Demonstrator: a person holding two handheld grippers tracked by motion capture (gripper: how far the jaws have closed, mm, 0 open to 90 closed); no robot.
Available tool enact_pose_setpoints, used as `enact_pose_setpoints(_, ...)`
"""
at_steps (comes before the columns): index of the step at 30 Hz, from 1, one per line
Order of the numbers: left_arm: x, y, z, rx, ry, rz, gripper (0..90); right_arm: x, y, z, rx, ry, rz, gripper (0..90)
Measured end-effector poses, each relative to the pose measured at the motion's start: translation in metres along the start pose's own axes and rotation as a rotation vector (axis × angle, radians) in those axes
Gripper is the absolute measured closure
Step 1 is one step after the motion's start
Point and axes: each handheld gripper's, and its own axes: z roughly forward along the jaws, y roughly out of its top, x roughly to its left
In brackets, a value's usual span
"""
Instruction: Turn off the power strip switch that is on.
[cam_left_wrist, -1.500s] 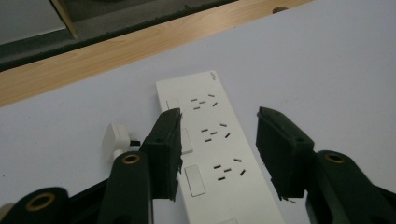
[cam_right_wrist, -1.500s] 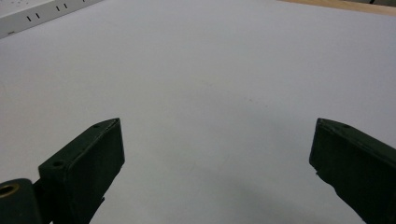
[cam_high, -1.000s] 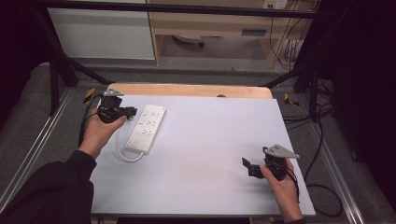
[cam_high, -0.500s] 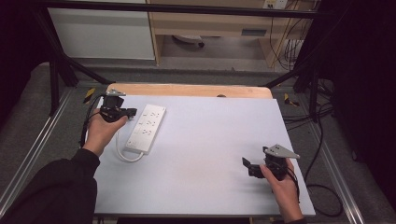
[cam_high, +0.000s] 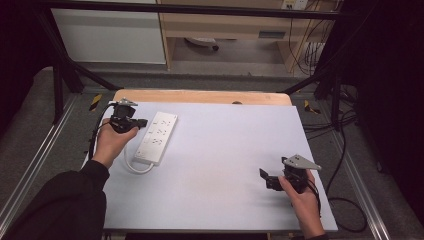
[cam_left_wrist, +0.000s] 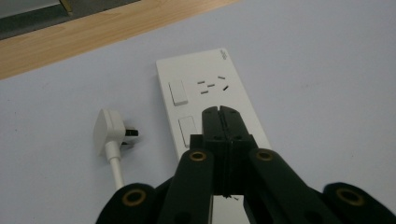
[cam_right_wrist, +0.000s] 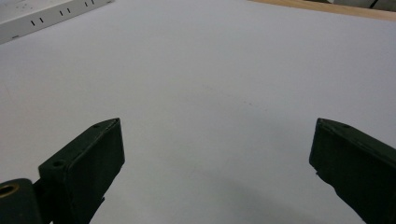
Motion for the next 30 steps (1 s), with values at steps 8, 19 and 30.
enact_pose_setpoints(8,0.001,-0.008,0.009,0.025,-0.001,-0.008,90.0,0.000,0.000,0.000,0.000,0.000,-0.003,3.7)
enact_pose_setpoints(19,0.004,-0.018,0.020,0.056,0.002,-0.013,90.0,0.000,0.000,0.000,-0.001,-0.001,-0.003,3.7)
enact_pose_setpoints(30,0.005,-0.026,0.032,0.081,0.011,-0.016,90.0,0.000,0.000,0.000,-0.001,-0.002,-0.006,3.7)
